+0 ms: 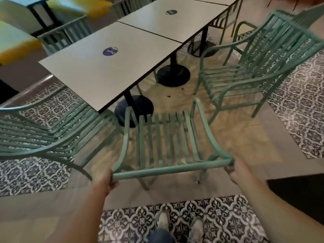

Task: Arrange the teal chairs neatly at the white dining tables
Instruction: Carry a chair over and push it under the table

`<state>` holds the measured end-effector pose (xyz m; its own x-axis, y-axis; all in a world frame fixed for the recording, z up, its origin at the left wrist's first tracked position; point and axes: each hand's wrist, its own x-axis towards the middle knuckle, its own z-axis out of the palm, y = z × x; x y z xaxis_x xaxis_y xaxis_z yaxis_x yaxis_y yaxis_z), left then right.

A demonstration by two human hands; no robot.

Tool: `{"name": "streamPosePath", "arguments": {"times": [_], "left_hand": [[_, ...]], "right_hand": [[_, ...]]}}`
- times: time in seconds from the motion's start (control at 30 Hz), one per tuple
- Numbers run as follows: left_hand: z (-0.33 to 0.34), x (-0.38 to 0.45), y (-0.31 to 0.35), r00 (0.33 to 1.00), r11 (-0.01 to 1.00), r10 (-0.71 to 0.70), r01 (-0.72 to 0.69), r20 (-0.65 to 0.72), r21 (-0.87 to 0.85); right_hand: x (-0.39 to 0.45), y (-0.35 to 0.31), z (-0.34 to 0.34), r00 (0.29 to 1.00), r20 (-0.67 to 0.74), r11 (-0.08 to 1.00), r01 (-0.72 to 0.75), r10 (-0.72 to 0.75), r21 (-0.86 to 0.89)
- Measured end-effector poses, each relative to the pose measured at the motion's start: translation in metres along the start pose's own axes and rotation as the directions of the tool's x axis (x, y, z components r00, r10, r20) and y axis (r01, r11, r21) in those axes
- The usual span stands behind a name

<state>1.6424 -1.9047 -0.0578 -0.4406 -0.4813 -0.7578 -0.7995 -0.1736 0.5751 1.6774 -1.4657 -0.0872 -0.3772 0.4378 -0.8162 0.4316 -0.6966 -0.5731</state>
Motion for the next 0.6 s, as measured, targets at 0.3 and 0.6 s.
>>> {"name": "streamPosePath", "arguments": {"times": [0.3,0.6], "left_hand": [[0.001,-0.003,-0.025,0.968,0.916,-0.156,0.217,0.198,-0.338],[0.055,-0.03,-0.04,0.963,0.835,-0.197,0.264,0.184,-0.484]], "right_hand": [[0.009,-0.022,0.0,0.995,-0.066,0.966,-0.055,0.074,0.254],[0.041,-0.092,0.022,0.989,0.053,0.923,-0.15,0.14,0.354]]}}
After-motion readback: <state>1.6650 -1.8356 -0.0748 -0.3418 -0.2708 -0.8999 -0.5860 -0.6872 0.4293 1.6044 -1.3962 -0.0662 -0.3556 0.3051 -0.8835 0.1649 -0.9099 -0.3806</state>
